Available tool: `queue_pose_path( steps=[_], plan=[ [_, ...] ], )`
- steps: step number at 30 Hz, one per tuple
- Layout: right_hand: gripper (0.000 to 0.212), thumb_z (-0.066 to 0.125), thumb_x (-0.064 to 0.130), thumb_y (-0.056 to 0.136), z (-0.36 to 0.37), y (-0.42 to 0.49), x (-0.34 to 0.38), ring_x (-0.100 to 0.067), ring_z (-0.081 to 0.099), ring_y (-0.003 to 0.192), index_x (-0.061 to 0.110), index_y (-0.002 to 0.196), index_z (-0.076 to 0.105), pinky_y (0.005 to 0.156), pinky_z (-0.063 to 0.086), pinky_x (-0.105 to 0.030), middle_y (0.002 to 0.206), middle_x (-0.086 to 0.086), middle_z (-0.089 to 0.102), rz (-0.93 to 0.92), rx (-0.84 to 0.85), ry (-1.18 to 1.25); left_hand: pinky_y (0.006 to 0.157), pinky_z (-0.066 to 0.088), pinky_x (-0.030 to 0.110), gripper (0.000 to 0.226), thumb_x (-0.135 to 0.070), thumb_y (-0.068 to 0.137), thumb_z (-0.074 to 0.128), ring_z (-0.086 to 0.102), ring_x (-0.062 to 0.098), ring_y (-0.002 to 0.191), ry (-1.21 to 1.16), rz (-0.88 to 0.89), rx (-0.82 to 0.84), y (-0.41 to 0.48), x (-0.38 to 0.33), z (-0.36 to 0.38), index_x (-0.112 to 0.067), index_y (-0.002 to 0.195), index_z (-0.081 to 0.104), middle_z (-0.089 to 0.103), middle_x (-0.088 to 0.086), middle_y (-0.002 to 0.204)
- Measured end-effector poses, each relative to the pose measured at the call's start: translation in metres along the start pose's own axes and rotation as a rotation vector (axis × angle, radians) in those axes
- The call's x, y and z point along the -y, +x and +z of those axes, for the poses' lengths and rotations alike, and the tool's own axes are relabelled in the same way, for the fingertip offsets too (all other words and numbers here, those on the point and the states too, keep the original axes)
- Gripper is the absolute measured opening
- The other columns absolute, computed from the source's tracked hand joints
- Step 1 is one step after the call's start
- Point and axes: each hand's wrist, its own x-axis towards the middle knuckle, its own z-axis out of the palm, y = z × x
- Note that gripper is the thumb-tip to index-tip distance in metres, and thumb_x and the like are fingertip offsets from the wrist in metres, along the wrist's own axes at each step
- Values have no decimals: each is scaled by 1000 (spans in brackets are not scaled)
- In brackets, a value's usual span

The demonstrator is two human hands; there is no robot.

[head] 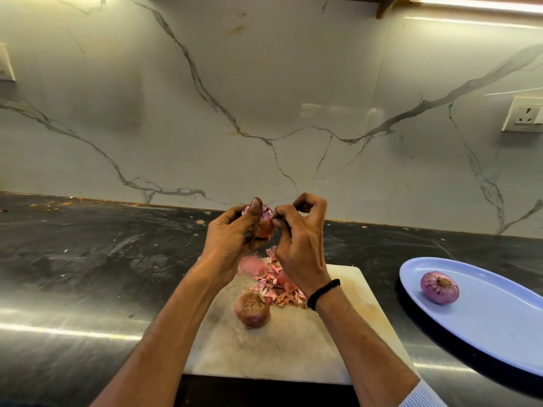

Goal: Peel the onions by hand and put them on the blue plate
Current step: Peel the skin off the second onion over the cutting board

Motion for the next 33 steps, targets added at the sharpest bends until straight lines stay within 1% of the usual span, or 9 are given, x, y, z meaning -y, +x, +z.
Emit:
queue_pose_path(
  steps=[8,11,16,20,23,25,27,30,33],
  plan=[
    [19,61,-9,84,-1,1,2,-6,35,104,7,95,64,94,37,-6,114,-9,36,24,15,18,79,62,43,55,-42,72,73,70,30,104,-58,8,-156,8,-1,-6,-8,115,63,68,13,115],
    [29,58,-11,86,0,0,-1,-5,37,105,8,108,65,92,37,-3,116,-4,35,81,77,16,79,62,42,59,-43,72,74,70,30,103,-47,6,-144,8,0,-5,-7,117,63,69,13,115],
    [27,68,8,90,2,-2,0,-11,44,106,10,115,61,91,43,-10,118,-5,38,71,179,76,81,62,42,57,-41,77,74,74,25,96,-34,-3,-69,5,2,-4,-6,120,62,74,13,109],
    [26,69,7,89,3,-3,-1,-13,46,106,10,113,61,90,45,-11,117,-5,40,52,178,71,80,62,40,51,-39,79,72,74,25,94,-17,0,-45,3,1,-3,-8,118,63,76,11,102],
    [14,69,17,92,3,-3,-3,-13,50,97,9,101,61,79,51,-16,111,-4,43,59,127,78,77,63,40,50,-41,77,72,74,26,95,-14,-7,-63,3,0,-2,-8,113,66,75,12,104],
    [15,66,21,94,2,-2,-4,-12,50,89,8,94,58,71,51,-18,106,-3,44,89,86,80,79,62,42,52,-42,74,73,73,27,98,-14,-7,-74,3,0,-1,-7,113,66,73,13,108],
    [11,66,9,90,2,-1,-5,-10,48,90,8,96,57,74,50,-20,105,-3,45,104,61,90,81,62,44,55,-44,72,73,72,28,100,-14,-9,-84,4,-1,-2,-8,113,66,71,13,111],
    [38,67,-6,80,2,-2,-2,-13,50,99,6,115,57,85,47,-12,113,-5,46,100,106,119,82,62,46,56,-43,72,74,73,28,99,-19,-19,-95,4,-1,-3,-8,115,65,71,13,112],
    [42,71,4,82,2,-2,0,-13,49,100,9,121,56,81,48,-12,115,-5,44,44,180,108,78,63,41,55,-42,74,73,75,23,91,-10,-23,-69,3,-1,-3,-7,115,65,76,10,101]
  ],
)
